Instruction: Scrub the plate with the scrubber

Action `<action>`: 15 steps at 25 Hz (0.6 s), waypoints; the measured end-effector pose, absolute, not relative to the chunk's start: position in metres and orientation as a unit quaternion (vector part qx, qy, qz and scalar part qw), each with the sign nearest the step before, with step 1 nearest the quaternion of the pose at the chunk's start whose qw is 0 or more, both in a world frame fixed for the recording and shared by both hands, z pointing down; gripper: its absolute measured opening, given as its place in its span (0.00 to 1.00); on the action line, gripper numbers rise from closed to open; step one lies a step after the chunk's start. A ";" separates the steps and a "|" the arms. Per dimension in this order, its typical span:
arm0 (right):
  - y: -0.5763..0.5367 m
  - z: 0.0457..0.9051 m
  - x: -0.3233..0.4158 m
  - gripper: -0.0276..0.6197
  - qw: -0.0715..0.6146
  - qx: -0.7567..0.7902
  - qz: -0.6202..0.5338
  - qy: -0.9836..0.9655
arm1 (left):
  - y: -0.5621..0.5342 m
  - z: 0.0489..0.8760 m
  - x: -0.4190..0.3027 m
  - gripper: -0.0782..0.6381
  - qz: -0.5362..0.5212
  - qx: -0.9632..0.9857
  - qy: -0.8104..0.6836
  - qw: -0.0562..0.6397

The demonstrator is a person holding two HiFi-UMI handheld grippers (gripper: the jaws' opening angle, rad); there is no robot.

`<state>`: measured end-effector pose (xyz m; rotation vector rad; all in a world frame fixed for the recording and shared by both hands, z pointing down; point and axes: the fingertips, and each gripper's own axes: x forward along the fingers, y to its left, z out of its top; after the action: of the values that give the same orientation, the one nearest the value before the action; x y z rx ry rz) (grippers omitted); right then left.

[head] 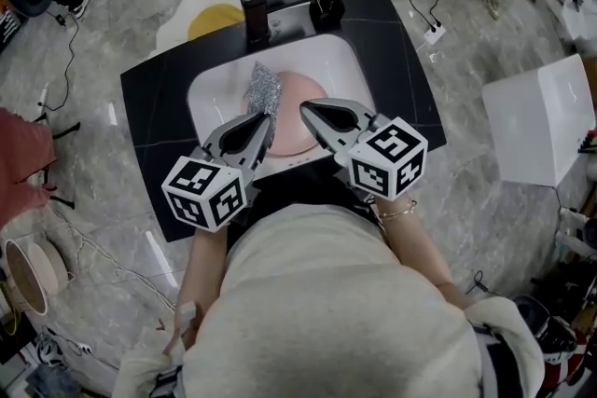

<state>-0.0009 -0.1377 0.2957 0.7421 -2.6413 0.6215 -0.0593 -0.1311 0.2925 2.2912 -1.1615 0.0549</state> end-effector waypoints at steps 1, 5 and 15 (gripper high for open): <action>-0.138 0.296 -0.001 0.05 0.164 0.260 0.219 -0.926 | -0.131 0.293 -0.059 0.16 0.023 0.855 -0.434 0.282; -0.139 0.298 0.001 0.05 0.166 0.264 0.224 -0.923 | -0.130 0.295 -0.058 0.16 0.026 0.856 -0.431 0.285; -0.129 0.306 0.002 0.05 0.175 0.251 0.230 -0.924 | -0.123 0.301 -0.055 0.16 0.028 0.859 -0.418 0.295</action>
<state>0.0023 -0.1289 0.3059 0.7122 -2.6171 0.6502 -0.0552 -0.1230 0.3005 2.2862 -1.1115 0.0756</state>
